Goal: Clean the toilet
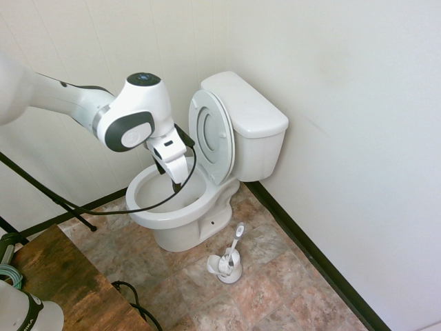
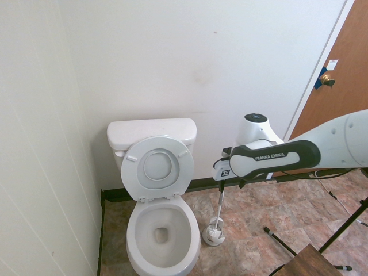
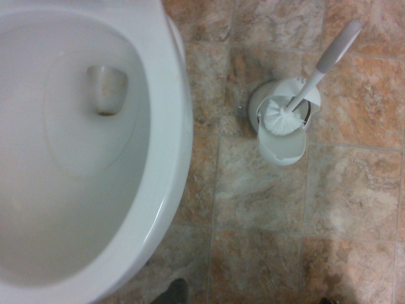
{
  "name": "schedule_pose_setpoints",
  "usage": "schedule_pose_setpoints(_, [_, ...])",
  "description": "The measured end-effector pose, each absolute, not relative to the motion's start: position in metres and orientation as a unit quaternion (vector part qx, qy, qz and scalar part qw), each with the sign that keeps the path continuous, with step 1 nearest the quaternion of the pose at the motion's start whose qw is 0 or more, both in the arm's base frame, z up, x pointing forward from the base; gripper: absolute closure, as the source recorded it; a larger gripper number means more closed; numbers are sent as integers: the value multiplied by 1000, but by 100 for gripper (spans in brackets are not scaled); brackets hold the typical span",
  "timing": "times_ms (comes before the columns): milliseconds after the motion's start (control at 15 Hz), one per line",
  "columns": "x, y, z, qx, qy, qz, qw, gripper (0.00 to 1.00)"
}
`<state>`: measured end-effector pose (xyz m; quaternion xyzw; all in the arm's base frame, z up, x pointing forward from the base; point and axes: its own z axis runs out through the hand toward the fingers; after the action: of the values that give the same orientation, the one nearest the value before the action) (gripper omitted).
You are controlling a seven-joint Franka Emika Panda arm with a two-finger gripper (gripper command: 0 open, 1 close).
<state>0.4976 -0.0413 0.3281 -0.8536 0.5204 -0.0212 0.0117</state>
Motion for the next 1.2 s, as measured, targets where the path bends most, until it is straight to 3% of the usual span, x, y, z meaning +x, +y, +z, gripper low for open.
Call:
schedule_pose_setpoints(733, [621, -152, 171, -761, 649, 16, -3, 0])
schedule_pose_setpoints(1200, [660, -156, 134, -686, 726, 6, -41, 0])
